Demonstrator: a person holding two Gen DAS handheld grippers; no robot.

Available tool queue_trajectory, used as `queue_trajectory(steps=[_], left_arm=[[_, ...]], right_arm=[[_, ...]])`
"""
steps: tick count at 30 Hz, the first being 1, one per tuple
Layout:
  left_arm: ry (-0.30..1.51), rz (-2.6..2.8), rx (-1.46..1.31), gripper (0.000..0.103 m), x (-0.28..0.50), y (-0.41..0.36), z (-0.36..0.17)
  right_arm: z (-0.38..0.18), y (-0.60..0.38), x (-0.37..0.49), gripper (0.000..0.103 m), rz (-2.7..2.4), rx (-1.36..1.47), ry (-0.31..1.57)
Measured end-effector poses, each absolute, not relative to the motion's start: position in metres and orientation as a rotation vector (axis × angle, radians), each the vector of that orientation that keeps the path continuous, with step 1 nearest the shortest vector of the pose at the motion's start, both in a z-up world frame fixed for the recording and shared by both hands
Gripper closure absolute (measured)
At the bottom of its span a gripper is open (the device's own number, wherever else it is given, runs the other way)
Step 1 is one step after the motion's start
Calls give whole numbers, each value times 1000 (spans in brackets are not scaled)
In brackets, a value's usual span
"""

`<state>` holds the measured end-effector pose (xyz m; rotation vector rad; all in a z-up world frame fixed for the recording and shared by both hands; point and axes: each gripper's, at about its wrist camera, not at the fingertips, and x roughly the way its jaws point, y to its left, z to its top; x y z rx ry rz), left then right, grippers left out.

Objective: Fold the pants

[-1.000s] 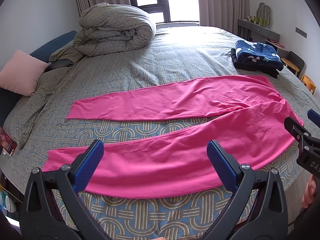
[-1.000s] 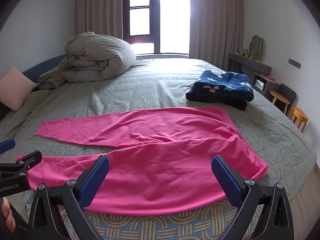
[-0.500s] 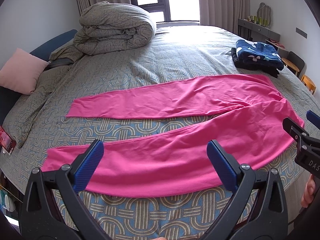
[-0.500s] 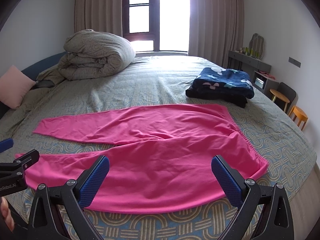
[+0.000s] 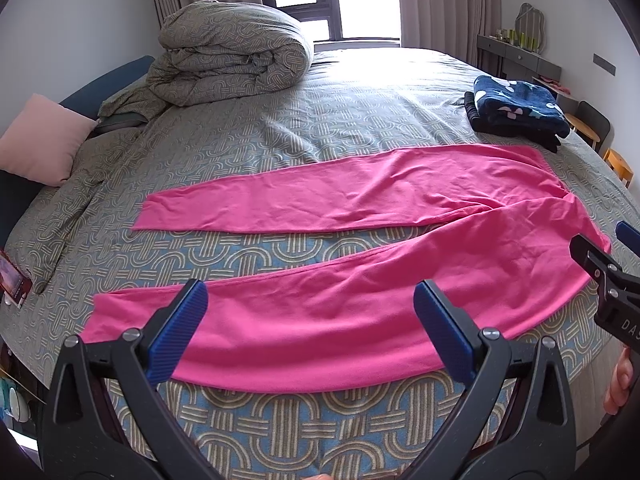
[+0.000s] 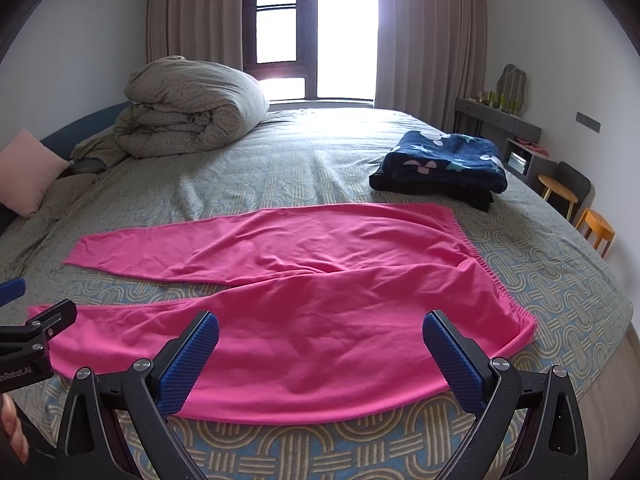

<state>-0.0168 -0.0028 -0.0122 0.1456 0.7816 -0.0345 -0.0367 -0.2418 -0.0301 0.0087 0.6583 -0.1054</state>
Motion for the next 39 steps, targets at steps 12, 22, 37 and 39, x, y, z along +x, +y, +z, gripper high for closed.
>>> queue_trajectory(steps=[12,22,37,39], left_arm=[[789,-30,144,1,-17,0,-17],[814,2,133,1,-15,12,-25],[913,247,-22,1,-25,150,-75],[928,248,-97,1,-29,173,-80]], right_arm=[[-34,-244,-38,0,-110,11,666],[-44,-257,-39,0,-143,33,688],[-100,-394,-54,23,-253,540,783],[-107,-403,-53,31,-242,584,797]])
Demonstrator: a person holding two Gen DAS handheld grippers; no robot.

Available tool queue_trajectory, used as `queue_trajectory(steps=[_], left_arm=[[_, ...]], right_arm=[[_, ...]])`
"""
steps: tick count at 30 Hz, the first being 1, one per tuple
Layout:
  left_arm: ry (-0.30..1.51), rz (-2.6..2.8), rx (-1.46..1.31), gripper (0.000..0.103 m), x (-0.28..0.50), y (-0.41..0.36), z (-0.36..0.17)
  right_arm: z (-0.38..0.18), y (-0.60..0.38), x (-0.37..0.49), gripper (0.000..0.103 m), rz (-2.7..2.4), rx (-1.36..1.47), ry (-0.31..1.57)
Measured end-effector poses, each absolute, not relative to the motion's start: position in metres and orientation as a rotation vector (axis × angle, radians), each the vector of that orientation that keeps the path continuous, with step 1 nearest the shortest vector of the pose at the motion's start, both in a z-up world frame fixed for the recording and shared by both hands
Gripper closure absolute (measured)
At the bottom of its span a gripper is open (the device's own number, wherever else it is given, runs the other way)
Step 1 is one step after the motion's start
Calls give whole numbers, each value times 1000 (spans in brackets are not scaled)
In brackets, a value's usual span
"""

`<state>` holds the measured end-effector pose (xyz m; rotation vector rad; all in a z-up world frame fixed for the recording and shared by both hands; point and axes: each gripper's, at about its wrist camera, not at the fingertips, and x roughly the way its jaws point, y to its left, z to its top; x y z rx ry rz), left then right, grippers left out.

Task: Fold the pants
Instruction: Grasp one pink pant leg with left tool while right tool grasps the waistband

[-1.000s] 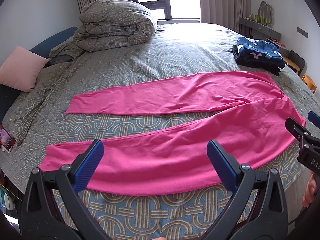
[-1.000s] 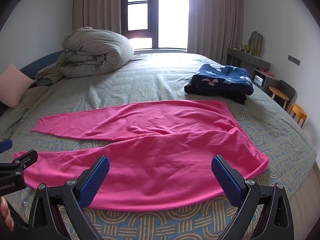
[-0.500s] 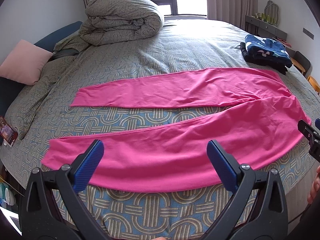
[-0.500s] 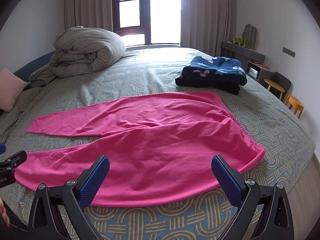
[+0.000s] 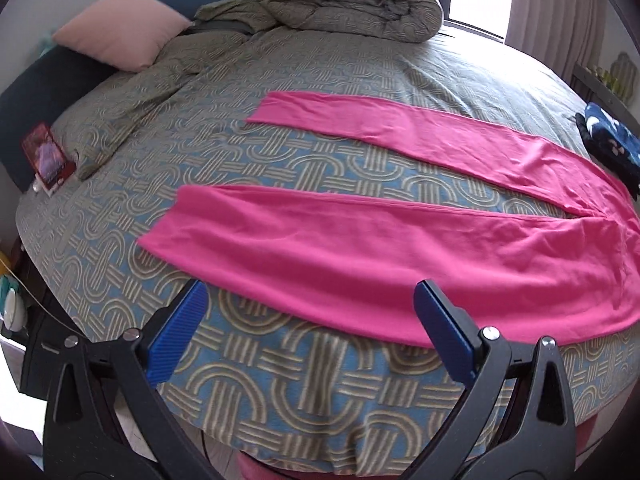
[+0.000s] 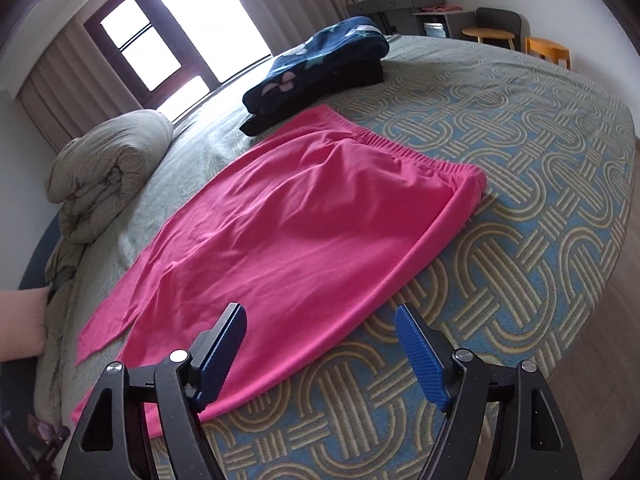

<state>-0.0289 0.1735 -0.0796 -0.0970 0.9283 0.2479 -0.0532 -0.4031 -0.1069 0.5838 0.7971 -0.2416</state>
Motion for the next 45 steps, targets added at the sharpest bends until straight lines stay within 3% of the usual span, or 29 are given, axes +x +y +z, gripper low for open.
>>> queue_trajectory(steps=[3,9,19,22,24,26,34,37,38,39,40,41,45], left_arm=[[944,240,-248,1,-34,207,-90],[988,216,-582,13,-29,256,-115],[980,223,-730,20,-3,279,-133],[971,212,-759,38,2,281,-132],[971,176,-781,71,5,285,-134],[989,164,-798,87,8,287,-138],[994,167,-795,89,5,288,-140],[988,178,-826,89,7,288,-142],[985,178,-833,89,7,289,-143],[981,174,-833,89,7,289,-143],[980,174,-824,90,7,290,-142],[976,179,-811,99,7,290,-141],[954,177,-786,100,4,292,-133]], right_arm=[[-117,-416,-51,37,-208,682,811],[-128,-423,-49,38,-199,751,826],[-133,-429,-54,38,-205,801,811],[-136,-434,-55,38,-199,843,801],[-138,-438,-56,38,-195,877,793],[-139,-441,-57,38,-191,908,786],[-145,-456,-55,42,-194,1014,746],[-145,-457,-44,53,-196,1002,740],[-146,-457,-40,66,-194,996,746],[-148,-457,-37,85,-191,993,761],[-151,-457,-34,93,-190,994,782],[-154,-458,-32,96,-195,1002,802],[-154,-458,-37,99,-194,1003,783]])
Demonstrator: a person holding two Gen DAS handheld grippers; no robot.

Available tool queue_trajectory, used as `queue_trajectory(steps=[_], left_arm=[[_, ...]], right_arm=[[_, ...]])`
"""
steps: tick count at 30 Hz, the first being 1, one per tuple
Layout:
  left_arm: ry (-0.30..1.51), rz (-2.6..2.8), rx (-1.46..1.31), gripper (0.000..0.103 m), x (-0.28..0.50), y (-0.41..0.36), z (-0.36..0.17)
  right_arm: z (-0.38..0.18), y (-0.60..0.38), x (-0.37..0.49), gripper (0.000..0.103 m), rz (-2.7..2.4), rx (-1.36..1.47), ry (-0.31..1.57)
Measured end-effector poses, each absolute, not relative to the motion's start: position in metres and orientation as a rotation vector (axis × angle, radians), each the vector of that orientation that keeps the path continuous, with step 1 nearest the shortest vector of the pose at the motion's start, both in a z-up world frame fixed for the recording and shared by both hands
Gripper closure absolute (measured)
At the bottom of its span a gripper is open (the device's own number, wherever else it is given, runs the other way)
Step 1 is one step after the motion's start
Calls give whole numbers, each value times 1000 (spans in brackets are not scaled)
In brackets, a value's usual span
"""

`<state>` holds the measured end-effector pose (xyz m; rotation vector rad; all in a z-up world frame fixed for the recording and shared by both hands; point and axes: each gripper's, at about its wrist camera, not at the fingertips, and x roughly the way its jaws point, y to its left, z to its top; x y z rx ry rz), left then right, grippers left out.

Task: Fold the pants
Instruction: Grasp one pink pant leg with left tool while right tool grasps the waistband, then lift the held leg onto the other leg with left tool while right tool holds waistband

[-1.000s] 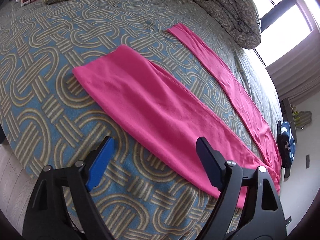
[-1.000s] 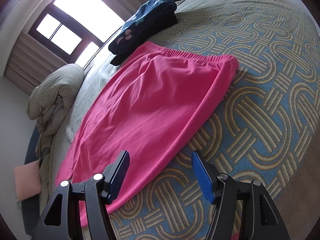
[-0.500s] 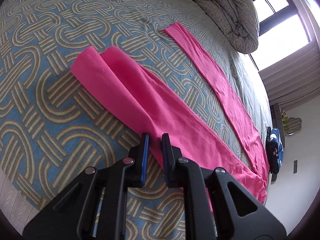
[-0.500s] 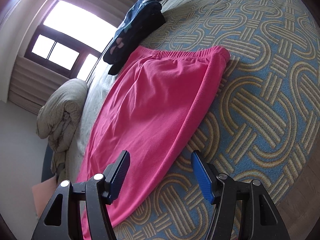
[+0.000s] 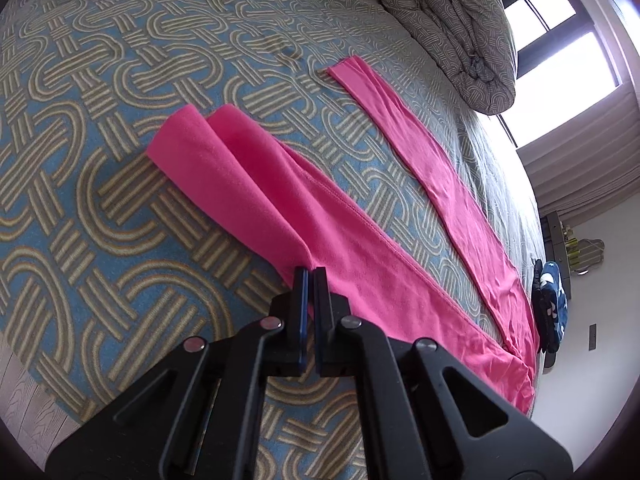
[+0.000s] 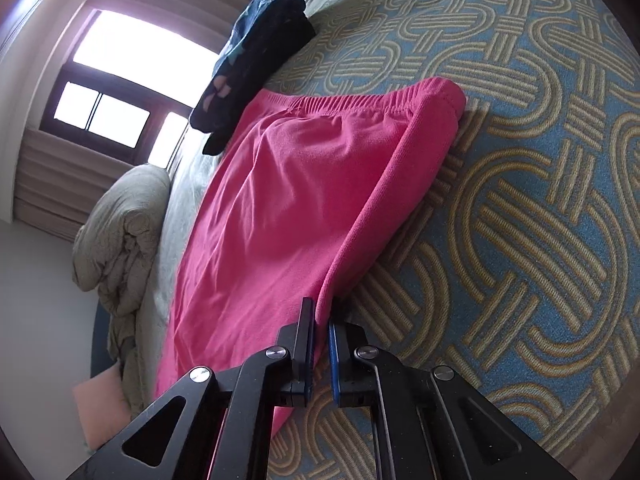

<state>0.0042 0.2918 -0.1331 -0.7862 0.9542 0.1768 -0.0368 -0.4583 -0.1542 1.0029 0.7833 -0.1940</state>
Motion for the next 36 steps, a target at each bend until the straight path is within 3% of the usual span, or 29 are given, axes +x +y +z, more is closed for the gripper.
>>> queue_trajectory(steps=[21,36], left_arm=[[925,194,-780,101,25,289,-97],[879,191,-710,101,163,282,-54]], right_arm=[[-114,-448,-6,99,-152,918,730],[-43,-439,110,99,-94,829,613]])
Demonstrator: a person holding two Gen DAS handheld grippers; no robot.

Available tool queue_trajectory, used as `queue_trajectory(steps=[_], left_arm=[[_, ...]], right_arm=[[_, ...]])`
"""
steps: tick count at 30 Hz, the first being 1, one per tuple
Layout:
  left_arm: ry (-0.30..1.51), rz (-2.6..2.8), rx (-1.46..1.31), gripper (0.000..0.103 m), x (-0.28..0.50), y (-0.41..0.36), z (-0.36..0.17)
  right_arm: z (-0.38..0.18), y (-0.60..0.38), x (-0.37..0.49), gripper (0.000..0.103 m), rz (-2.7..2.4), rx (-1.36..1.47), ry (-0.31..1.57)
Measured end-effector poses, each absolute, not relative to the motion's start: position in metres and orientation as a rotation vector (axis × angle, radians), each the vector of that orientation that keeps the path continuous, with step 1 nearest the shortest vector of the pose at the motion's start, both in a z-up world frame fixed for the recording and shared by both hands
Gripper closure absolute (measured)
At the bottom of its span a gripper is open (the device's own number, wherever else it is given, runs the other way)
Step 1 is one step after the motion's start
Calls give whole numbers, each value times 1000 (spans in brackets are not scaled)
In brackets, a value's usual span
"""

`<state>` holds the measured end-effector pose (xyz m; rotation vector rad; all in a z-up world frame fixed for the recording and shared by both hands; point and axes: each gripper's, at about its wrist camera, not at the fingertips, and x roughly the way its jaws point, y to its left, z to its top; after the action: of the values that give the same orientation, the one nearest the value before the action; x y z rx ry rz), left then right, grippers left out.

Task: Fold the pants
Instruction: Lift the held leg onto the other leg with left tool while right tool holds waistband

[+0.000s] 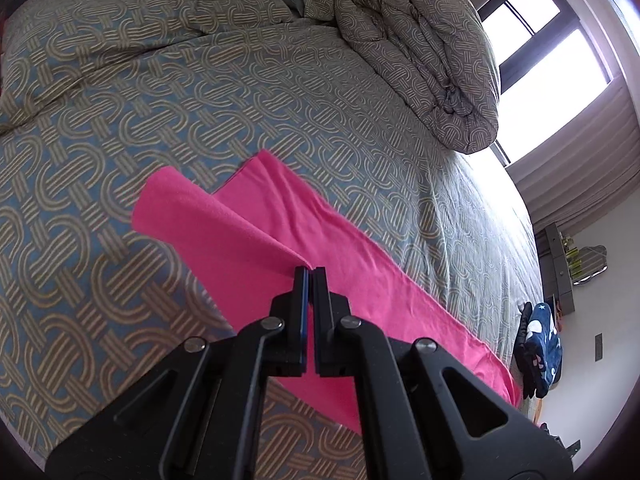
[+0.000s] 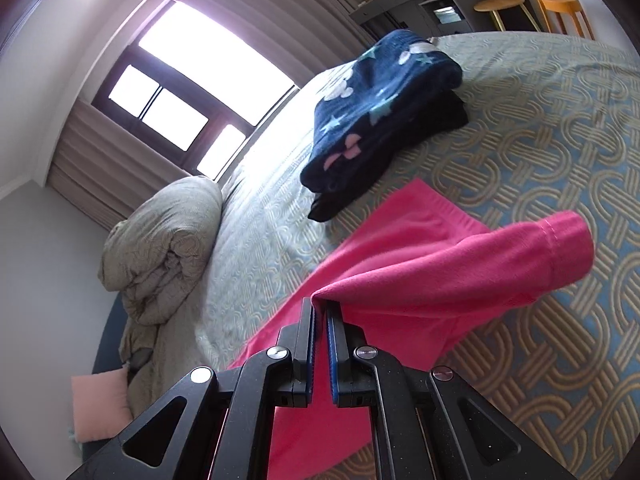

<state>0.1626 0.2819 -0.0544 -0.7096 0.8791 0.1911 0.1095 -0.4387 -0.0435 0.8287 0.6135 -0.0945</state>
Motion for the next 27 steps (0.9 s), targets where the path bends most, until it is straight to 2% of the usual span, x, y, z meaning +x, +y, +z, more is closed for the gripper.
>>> queue_trajectory(steps=[8,11,16,22,24,27], left_arm=[[945,250,-681,101,261,269,-75],[964,275,-663,102,276,268,-81],[986,284,-615,102,279,271,-85],[1026,235,-551,102,273,270,-92],[1047,238,-488,97,274,266,-93],[1054,247,-422,58,275,264,-92]], right_arm=[[-29,-439,215,99,-179,724,610],[-37,-434,239,99,-158,681,680],[-55,-429,244,97,-165,413,837],[-90,-482,228,72,-230,334,1012],[-92,-485,225,54,-240,261,1026],[-89,-486,223,39,-220,198,1011]])
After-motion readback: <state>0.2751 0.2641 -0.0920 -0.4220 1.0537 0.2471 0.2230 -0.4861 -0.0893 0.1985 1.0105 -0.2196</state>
